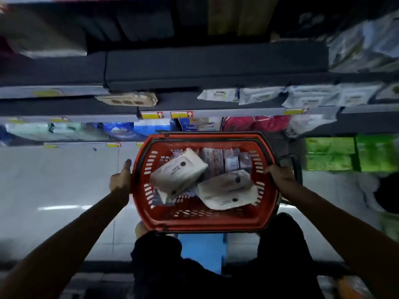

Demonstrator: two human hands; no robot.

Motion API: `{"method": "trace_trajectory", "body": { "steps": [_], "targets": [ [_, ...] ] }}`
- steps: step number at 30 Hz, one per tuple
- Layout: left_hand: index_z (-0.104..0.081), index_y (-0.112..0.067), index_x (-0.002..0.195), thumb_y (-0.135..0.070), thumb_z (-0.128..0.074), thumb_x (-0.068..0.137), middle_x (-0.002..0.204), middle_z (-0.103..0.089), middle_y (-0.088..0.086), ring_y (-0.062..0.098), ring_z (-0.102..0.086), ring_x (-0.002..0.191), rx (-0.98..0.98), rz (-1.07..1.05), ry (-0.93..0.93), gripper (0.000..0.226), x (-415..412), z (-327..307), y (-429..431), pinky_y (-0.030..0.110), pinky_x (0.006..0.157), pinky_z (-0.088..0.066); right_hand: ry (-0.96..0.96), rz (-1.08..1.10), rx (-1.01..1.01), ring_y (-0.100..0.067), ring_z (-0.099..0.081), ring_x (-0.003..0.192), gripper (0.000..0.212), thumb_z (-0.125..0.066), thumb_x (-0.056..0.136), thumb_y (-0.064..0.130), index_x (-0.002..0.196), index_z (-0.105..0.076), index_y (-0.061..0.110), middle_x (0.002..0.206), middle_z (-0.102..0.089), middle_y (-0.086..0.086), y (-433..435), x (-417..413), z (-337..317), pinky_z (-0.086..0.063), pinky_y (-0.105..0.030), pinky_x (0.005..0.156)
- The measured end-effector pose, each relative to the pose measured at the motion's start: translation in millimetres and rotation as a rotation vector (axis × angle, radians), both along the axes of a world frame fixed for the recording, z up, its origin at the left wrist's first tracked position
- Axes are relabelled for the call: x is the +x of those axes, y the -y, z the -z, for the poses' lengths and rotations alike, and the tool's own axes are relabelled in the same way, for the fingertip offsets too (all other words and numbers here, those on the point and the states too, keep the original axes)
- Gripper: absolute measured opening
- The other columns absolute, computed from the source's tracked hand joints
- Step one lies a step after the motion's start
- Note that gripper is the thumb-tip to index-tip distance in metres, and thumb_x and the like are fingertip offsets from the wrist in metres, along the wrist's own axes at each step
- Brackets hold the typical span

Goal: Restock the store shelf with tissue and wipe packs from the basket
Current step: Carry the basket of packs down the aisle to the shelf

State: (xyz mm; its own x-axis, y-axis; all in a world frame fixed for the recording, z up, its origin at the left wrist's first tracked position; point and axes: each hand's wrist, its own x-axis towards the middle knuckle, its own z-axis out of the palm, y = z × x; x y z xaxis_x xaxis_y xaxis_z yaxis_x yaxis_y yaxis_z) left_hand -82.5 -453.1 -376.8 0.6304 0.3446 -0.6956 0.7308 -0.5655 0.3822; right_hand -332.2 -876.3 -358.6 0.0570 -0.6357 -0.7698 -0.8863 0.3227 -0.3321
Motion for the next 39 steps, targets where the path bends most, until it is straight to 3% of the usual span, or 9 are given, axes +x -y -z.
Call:
{"method": "trace_trajectory", "body": {
  "steps": [2,5,10,15,18,22,30,34,39],
  "targets": [
    [-0.072,-0.007,0.119,-0.085,-0.052,0.077,0.116,-0.075,0.018,0.039,-0.073,0.104,-0.009,-0.026,0.005,0.091,-11.4,8.0,24.1,0.048,0.090,-0.061,-0.045,-0.024,-0.003,-0.032,-0.067,0.088,0.052,-0.079,0.067,0.026,0.112,-0.073,0.003,0.101,-0.071,-0.014,7.7,-3.0,26.5,-0.052,-0.034,0.077],
    [-0.068,0.000,0.126,-0.064,-0.055,0.095,0.122,-0.071,0.021,0.040,-0.069,0.113,-0.008,-0.018,-0.006,0.072,-15.0,44.4,48.9,0.040,0.088,-0.056,-0.046,-0.020,-0.031,-0.035,-0.070,0.090,0.058,-0.075,0.061,0.032,0.113,-0.074,0.005,0.103,-0.075,-0.016,19.6,-7.0,91.7,-0.058,-0.042,0.085],
    [-0.067,0.001,0.129,-0.054,-0.053,0.098,0.128,-0.069,0.023,0.042,-0.067,0.117,0.018,0.054,-0.022,0.064,-1.5,127.1,61.2,0.043,0.091,-0.056,-0.024,-0.084,-0.074,-0.032,-0.070,0.083,0.033,-0.075,0.072,0.024,0.102,-0.076,0.009,0.091,-0.074,-0.013,28.5,6.9,163.3,-0.058,-0.039,0.080],
    [-0.075,-0.003,0.100,-0.081,-0.049,0.081,0.097,-0.076,0.018,0.038,-0.074,0.089,0.057,0.152,0.067,0.084,20.7,212.2,61.4,0.051,0.087,-0.062,-0.007,-0.115,-0.135,-0.033,-0.069,0.084,0.032,-0.075,0.076,0.028,0.101,-0.074,0.007,0.094,-0.074,-0.015,30.0,22.2,235.4,-0.059,-0.042,0.082],
    [-0.070,-0.004,0.082,-0.070,-0.048,0.097,0.080,-0.072,0.015,0.030,-0.070,0.072,0.047,0.206,0.136,0.071,33.3,235.8,76.5,0.044,0.077,-0.061,0.022,-0.136,-0.201,-0.030,-0.064,0.080,0.035,-0.077,0.081,0.028,0.105,-0.075,0.003,0.088,-0.068,-0.013,32.9,35.5,268.5,-0.050,-0.033,0.075],
    [-0.061,-0.010,0.067,-0.065,-0.046,0.101,0.070,-0.065,0.010,0.024,-0.062,0.064,0.016,0.190,0.211,0.067,67.6,312.2,79.4,0.041,0.077,-0.056,0.097,-0.162,-0.310,-0.032,-0.069,0.083,0.036,-0.078,0.082,0.034,0.102,-0.075,0.005,0.089,-0.073,-0.015,25.5,63.0,334.4,-0.054,-0.036,0.076],
    [-0.072,0.002,0.088,-0.074,-0.046,0.096,0.085,-0.076,0.021,0.041,-0.073,0.082,-0.177,0.215,0.321,0.080,90.7,350.1,69.8,0.053,0.085,-0.061,0.196,-0.180,-0.533,-0.027,-0.056,0.072,0.019,-0.072,0.086,0.022,0.096,-0.067,0.006,0.078,-0.062,-0.008,19.6,76.0,349.4,-0.039,-0.033,0.069],
    [-0.079,-0.011,0.091,-0.073,-0.066,0.085,0.089,-0.080,0.013,0.035,-0.077,0.088,-0.354,0.152,0.329,0.064,97.2,356.0,72.7,0.048,0.083,-0.063,0.214,-0.201,-0.538,-0.028,-0.056,0.072,0.018,-0.071,0.088,0.023,0.094,-0.064,0.008,0.078,-0.061,-0.005,21.2,75.8,356.7,-0.042,-0.036,0.069],
    [-0.081,-0.013,0.095,-0.070,-0.072,0.080,0.095,-0.080,0.014,0.038,-0.077,0.094,-0.440,0.086,0.354,0.060,98.4,363.0,68.8,0.053,0.088,-0.062,0.250,-0.186,-0.527,-0.023,-0.060,0.069,0.016,-0.071,0.087,0.026,0.091,-0.065,0.012,0.077,-0.063,0.000,19.8,77.3,355.5,-0.048,-0.034,0.065]
  ]
}}
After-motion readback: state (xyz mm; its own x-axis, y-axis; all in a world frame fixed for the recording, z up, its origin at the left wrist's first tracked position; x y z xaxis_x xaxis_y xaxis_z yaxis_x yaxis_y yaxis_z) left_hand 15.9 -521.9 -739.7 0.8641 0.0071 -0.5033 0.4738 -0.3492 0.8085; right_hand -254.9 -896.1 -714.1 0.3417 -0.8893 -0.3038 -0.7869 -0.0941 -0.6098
